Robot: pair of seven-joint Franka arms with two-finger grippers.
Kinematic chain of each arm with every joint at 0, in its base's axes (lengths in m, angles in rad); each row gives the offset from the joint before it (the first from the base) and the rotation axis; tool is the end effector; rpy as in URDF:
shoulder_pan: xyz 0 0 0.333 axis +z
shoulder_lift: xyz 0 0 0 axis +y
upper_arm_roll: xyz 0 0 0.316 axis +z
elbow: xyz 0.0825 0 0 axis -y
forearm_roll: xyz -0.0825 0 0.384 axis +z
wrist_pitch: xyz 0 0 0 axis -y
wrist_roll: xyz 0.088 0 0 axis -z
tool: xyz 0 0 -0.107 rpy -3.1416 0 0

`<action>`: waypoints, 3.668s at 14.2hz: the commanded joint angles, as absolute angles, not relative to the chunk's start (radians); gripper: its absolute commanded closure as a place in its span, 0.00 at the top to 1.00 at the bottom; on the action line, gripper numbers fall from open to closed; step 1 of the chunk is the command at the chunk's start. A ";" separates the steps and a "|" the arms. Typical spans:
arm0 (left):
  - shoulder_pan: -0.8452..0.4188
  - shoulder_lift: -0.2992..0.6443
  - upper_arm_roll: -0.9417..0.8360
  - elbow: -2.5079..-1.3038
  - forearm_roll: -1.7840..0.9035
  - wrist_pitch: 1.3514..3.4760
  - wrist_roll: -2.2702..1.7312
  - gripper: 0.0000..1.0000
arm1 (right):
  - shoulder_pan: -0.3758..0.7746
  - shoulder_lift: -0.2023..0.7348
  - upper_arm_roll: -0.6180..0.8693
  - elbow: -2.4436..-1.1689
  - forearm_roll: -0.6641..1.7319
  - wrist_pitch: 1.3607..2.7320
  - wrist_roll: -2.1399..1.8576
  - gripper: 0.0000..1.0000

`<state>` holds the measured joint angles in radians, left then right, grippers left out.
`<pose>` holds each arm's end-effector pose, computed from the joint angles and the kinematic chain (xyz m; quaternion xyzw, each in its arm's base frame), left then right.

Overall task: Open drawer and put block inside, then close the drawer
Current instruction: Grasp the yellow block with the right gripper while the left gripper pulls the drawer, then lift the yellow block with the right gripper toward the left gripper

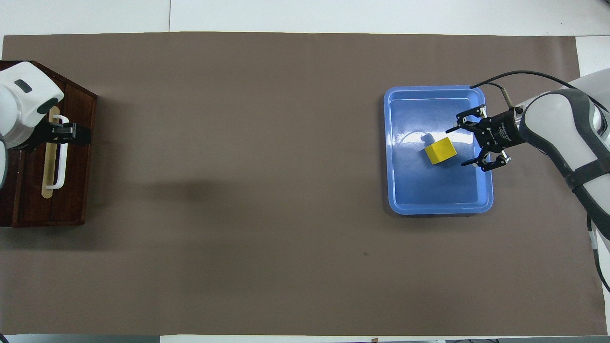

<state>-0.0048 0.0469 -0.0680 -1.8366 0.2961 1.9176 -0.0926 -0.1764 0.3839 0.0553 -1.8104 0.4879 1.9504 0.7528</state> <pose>0.5805 -0.0211 0.5041 -0.9896 0.0379 -0.0283 0.1361 0.6180 -0.0459 0.3201 -0.8211 0.5124 0.1816 0.1742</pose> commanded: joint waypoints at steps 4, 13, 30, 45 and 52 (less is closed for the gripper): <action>-0.002 0.121 -0.063 -1.948 0.477 2.121 -0.130 1.00 | -0.181 0.428 0.061 -1.798 0.538 1.962 0.713 0.94; -0.012 0.187 -0.063 -1.971 0.595 2.194 -0.207 1.00 | -0.170 0.440 0.061 -1.836 0.561 2.042 0.729 0.93; -0.162 0.262 -0.071 -1.870 0.503 2.111 -0.373 1.00 | -0.166 0.454 0.064 -1.740 0.564 1.984 0.799 0.00; -0.226 0.252 -0.069 -1.836 0.408 2.051 -0.462 1.00 | 0.293 0.546 0.063 -1.411 0.535 2.033 1.597 0.00; -0.221 0.310 -0.063 -1.472 0.126 1.775 -0.821 1.00 | 0.475 0.543 0.063 -1.411 0.545 2.082 1.782 0.00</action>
<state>-0.2051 0.2482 -0.0735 -1.5810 0.1958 1.8174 -0.6057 0.4445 0.5326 0.0676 -1.4320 0.5485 2.0696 1.7214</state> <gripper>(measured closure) 0.000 0.449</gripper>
